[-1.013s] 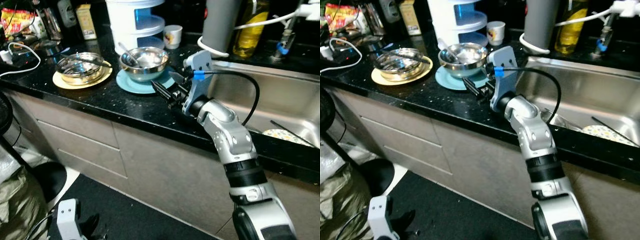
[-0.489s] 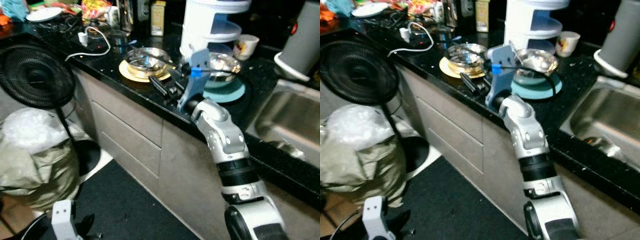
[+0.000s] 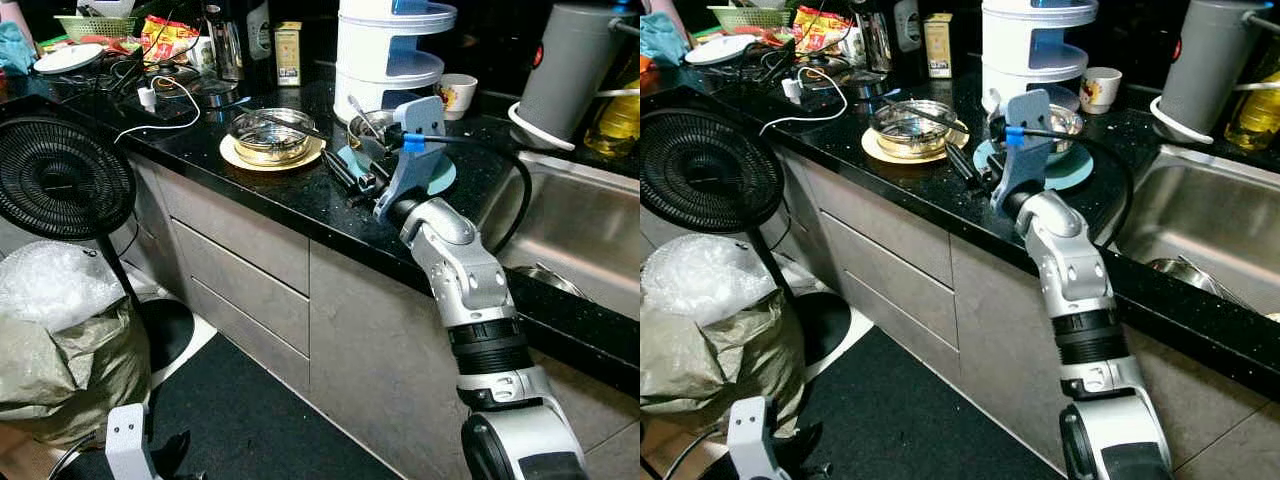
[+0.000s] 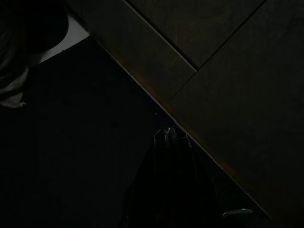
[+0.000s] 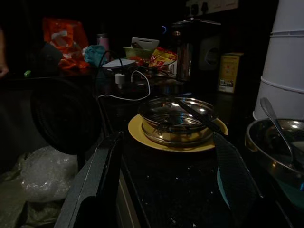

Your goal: Kitchen organization

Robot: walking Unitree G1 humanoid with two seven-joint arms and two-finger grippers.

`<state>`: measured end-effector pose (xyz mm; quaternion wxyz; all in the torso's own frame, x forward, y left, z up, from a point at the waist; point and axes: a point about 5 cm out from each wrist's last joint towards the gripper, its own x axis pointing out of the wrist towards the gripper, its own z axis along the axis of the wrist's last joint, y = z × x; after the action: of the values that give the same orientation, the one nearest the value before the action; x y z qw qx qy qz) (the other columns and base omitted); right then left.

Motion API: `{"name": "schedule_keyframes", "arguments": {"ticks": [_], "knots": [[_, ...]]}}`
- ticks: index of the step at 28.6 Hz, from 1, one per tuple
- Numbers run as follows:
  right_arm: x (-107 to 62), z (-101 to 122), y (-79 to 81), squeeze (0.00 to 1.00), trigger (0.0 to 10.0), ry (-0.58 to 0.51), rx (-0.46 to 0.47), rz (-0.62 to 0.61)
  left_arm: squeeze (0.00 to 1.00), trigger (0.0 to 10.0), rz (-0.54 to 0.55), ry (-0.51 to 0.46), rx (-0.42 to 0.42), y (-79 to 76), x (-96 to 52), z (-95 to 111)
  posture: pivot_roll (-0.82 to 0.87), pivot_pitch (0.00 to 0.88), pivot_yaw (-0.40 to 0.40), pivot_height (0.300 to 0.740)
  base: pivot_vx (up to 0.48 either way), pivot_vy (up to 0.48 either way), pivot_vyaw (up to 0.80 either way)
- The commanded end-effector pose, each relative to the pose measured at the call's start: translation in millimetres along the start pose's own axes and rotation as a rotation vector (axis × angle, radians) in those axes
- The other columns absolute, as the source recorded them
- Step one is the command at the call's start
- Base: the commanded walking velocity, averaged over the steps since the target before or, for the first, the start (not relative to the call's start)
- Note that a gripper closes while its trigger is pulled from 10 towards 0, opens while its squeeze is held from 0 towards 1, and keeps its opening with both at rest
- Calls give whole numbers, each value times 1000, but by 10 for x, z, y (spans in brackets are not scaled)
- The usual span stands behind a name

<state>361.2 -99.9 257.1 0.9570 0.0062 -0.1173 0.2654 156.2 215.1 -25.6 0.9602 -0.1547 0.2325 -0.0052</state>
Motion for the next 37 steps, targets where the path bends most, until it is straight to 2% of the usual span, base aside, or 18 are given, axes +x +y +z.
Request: {"name": "schedule_keyframes", "arguments": {"ticks": [1,12,21,28,37], "knots": [[-13,40,-11,0,10000,-23,14,7,0,10000,4,2,9,33,-25,-17,82,0,-13,740,259,0,0],[29,122,-8,0,10000,-49,8,25,0,10000,2,-3,19,66,-39,-17,88,0,-18,740,276,0,0],[-8,67,152,0,10000,-42,56,70,0,10000,4,1,21,108,-61,-27,77,0,-12,740,328,0,0],[-3,138,267,0,10000,-82,110,135,0,10000,-4,5,22,97,-56,-38,81,0,-11,740,334,0,0],[48,270,283,0,10000,-113,123,155,0,10000,-10,-1,22,46,-43,-46,82,0,-24,740,333,0,0]]}}
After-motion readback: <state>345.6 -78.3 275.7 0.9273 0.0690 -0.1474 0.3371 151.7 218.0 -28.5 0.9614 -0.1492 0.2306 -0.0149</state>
